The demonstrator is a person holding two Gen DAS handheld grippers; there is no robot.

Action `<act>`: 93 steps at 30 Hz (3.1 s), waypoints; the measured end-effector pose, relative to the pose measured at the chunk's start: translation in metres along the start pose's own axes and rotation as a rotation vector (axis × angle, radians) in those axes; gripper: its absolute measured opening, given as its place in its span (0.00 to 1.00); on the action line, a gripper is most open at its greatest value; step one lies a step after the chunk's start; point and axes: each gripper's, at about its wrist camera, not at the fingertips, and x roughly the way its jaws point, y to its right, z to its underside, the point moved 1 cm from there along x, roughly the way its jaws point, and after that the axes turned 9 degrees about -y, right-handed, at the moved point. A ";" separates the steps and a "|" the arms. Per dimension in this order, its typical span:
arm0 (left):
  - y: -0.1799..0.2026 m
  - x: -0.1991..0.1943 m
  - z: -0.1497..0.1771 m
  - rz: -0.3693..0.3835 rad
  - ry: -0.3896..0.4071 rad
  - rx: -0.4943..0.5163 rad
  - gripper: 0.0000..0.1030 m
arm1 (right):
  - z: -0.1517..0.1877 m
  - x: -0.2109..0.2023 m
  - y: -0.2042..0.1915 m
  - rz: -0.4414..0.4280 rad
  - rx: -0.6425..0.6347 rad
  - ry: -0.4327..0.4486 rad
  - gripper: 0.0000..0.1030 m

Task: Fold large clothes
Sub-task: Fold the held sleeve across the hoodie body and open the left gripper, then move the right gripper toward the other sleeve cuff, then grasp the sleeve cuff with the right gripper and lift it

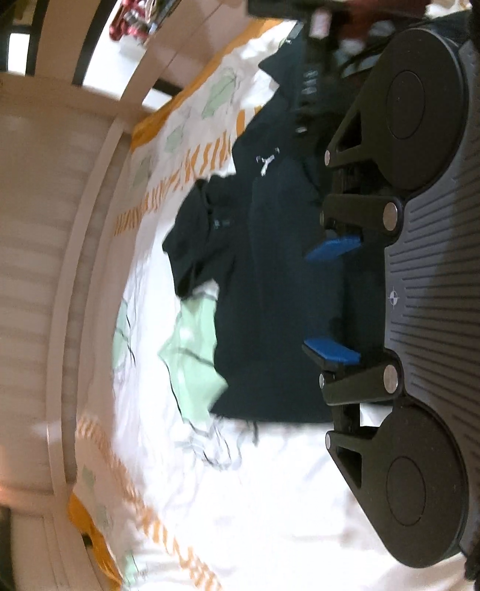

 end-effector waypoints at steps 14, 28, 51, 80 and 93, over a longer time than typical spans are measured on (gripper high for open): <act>-0.035 0.010 0.022 -0.029 -0.058 -0.121 0.46 | -0.027 0.056 0.003 0.028 0.100 -0.121 0.54; -0.021 0.042 -0.004 -0.022 -0.044 -0.063 0.46 | -0.036 -0.035 0.018 0.118 -0.012 0.081 0.26; -0.064 0.100 0.011 -0.184 -0.085 -0.165 0.72 | 0.034 -0.012 0.038 0.169 0.052 -0.088 0.61; 0.139 0.035 -0.017 0.060 0.008 0.059 0.81 | 0.053 -0.183 0.173 0.282 0.322 0.025 0.93; 0.183 0.110 -0.030 -0.004 -0.028 0.164 0.81 | 0.047 -0.190 0.312 0.435 0.670 0.060 0.93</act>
